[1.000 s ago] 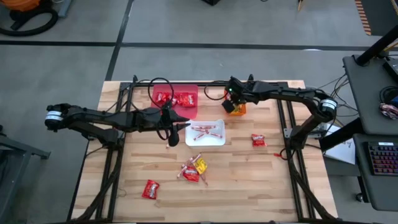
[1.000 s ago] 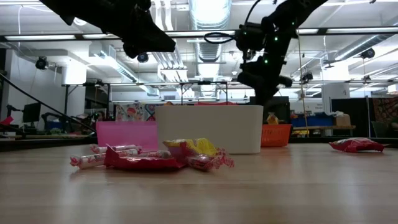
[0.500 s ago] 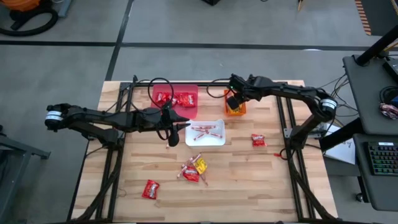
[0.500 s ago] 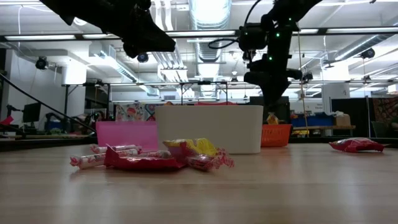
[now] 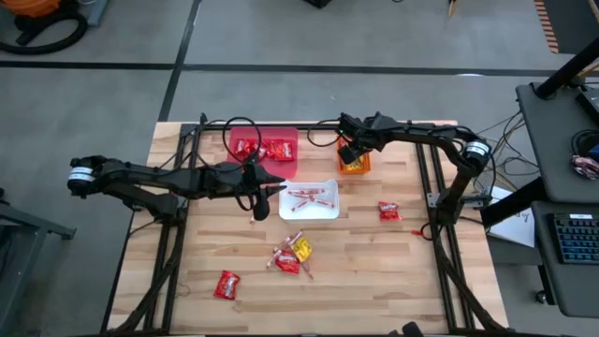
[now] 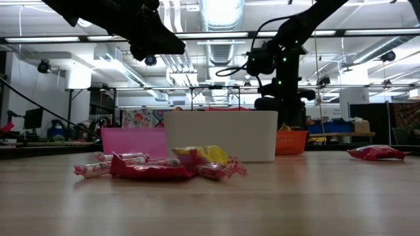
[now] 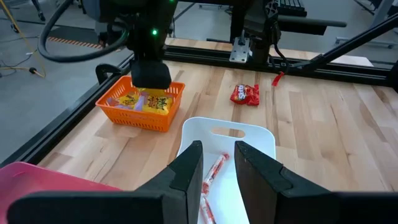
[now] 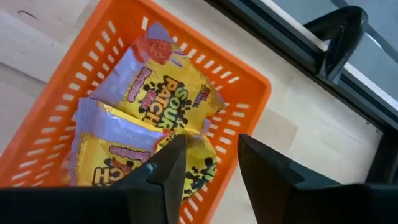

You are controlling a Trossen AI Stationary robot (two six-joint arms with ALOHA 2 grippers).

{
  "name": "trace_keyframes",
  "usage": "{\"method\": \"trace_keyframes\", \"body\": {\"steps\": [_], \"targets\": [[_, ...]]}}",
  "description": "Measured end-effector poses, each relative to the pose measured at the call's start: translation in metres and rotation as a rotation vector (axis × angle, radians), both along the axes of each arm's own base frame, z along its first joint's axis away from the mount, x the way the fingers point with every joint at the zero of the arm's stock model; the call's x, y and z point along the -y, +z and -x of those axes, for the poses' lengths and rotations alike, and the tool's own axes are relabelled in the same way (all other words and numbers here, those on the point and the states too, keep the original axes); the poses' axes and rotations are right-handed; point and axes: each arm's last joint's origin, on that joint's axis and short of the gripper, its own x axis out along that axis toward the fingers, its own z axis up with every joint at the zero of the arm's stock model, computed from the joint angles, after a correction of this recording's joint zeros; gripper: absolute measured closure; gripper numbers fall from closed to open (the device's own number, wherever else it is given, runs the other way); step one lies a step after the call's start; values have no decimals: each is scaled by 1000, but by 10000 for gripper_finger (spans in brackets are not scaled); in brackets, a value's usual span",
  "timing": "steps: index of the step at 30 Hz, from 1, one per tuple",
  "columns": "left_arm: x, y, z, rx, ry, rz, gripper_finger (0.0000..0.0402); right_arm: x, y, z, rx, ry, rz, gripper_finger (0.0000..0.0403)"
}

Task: Sort candy
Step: Put the yellow candy into the orange bin

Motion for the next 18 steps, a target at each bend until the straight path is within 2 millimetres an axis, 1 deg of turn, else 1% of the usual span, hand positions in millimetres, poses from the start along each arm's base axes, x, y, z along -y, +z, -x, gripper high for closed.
{"method": "trace_keyframes", "body": {"steps": [4, 7, 10, 14, 15, 18], "targets": [[0, 0, 0, 0, 0, 0, 324, 1, -4, -2, -1, 0, -1, 265], [0, 0, 0, 0, 0, 0, 324, 2, -5, -3, -3, 10, -2, 279], [0, 0, 0, 0, 0, 0, 324, 3, -5, -4, 7, 20, 7, 311], [0, 0, 0, 0, 0, 0, 324, 4, -4, -12, 71, 75, 21, 374], [0, 0, 0, 0, 0, 0, 324, 3, -3, -14, 89, 89, 19, 384], [0, 0, 0, -1, 0, 0, 324, 3, -2, -18, 118, 110, 34, 391]]}}
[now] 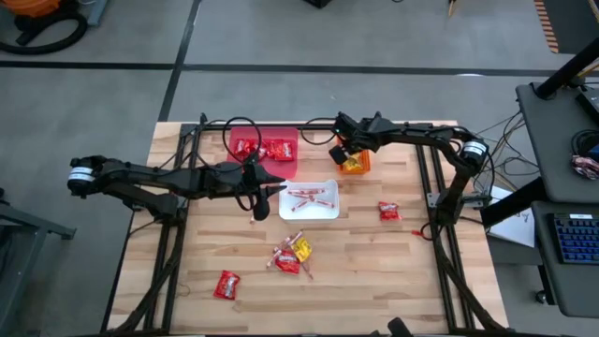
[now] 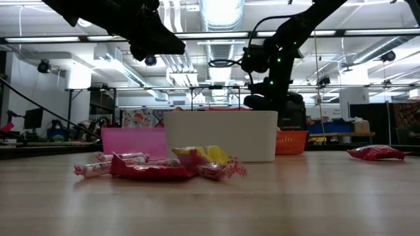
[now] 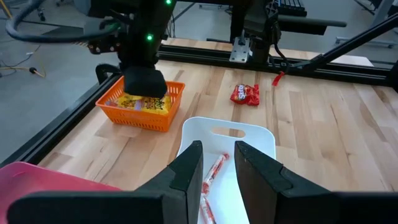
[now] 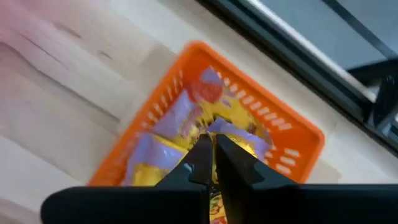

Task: Sort candy
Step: Put the yellow candy into the orange bin

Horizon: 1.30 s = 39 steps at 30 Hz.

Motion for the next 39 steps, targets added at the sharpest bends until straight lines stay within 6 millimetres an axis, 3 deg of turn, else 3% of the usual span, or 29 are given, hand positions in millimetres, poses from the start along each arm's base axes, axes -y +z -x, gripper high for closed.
{"method": "trace_keyframes", "body": {"steps": [25, 29, 39], "targets": [[1, -1, 0, -10, 0, 7, 324, -5, 5, -7, 54, 27, 36, 391], [1, -1, 0, -12, 0, 7, 324, -5, 5, -6, 52, 12, 28, 367], [1, -1, 0, -13, 1, 10, 324, -6, 10, -4, 65, 16, 35, 260]]}}
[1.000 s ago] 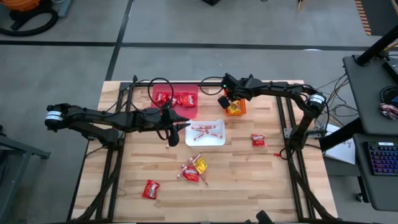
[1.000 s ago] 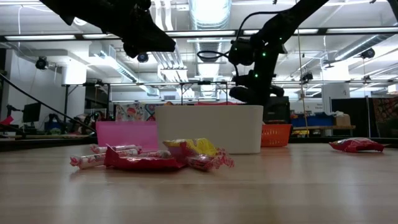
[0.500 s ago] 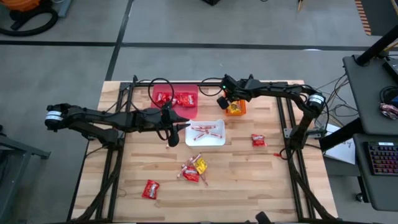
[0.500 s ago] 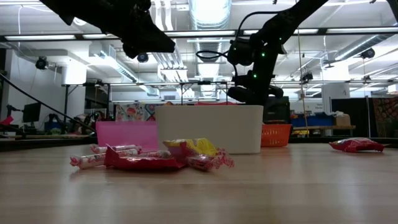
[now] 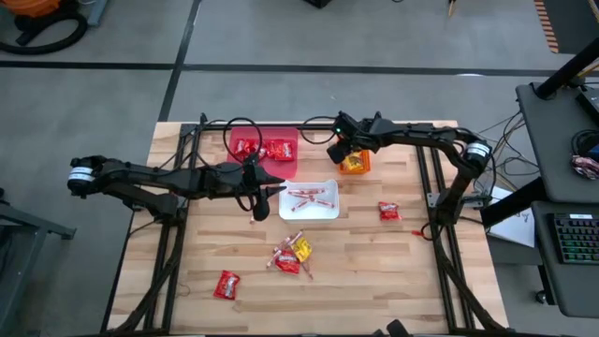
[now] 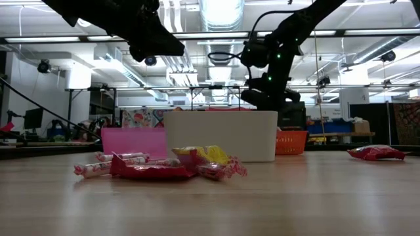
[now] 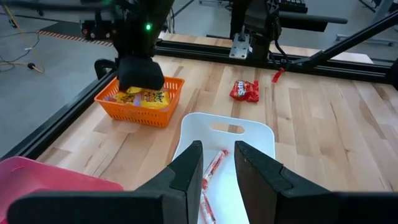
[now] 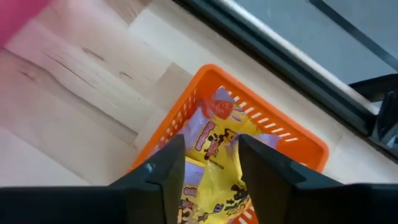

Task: Sort candy
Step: Put the yellow candy into the orange bin, then put the white candy into the white bin

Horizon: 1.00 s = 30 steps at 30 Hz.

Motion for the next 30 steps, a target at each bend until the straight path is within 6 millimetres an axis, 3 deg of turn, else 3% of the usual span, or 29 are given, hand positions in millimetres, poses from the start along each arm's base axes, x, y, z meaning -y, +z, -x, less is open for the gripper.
{"method": "trace_keyframes", "body": {"steps": [6, 12, 18, 24, 30], "targets": [[0, 0, 0, 0, 0, 0, 324, -6, 27, 9, 60, -1, 41, 261], [0, 0, 0, 0, 0, 0, 324, -13, 43, 28, 7, -22, 39, 307], [0, 0, 0, 1, 0, 0, 324, -16, 23, 42, -164, -73, 22, 386], [0, 0, 0, 2, 0, 0, 324, -17, -2, 44, -177, -74, 11, 390], [0, 0, 0, 4, 0, 0, 324, -17, -13, 37, -54, -38, 12, 390]]}}
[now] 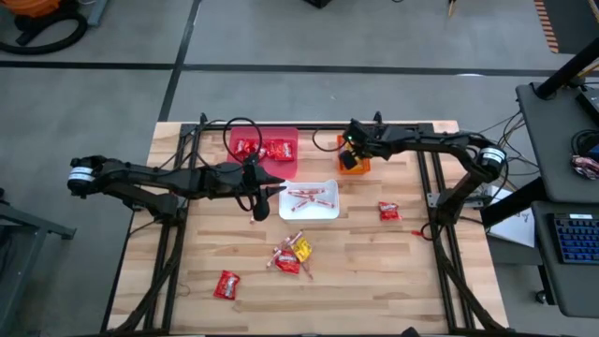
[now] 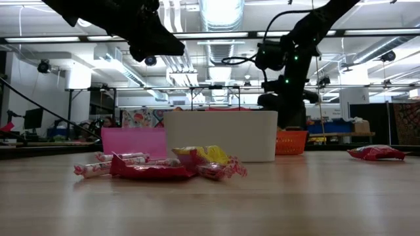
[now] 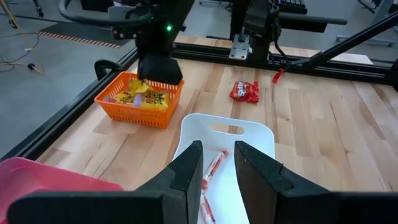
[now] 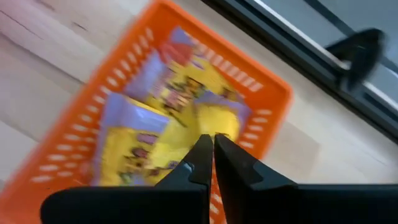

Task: Sort candy
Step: Put the white candy into the white bin

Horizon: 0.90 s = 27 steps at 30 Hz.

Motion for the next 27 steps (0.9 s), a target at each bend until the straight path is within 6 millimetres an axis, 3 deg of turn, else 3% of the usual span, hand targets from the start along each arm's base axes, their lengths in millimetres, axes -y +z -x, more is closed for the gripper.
{"method": "trace_keyframes", "body": {"steps": [8, 22, 27], "targets": [[0, 0, 0, 5, 3, 7, 324, 1, -9, -3, 87, 9, 35, 390], [0, 0, 0, 6, 5, 14, 324, 1, -30, -2, 99, 11, 43, 391], [0, 0, 0, 1, 5, 14, 324, 1, -29, -2, 96, 20, 47, 391]]}}
